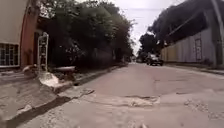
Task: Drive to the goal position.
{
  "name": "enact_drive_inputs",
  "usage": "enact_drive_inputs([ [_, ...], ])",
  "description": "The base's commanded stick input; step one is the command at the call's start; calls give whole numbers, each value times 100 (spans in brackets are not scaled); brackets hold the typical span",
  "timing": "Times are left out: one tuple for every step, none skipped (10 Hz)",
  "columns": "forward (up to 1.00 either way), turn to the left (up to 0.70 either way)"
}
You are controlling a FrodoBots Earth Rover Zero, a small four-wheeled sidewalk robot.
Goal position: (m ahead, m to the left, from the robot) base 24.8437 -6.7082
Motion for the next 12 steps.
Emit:
enact_drive_inputs([
  [100, -27],
  [100, -39],
  [100, -39],
  [100, -39],
  [100, -39],
  [100, -39],
  [100, -31],
  [100, -17],
  [100, -2],
  [100, 0],
  [100, -2],
  [100, -24],
])
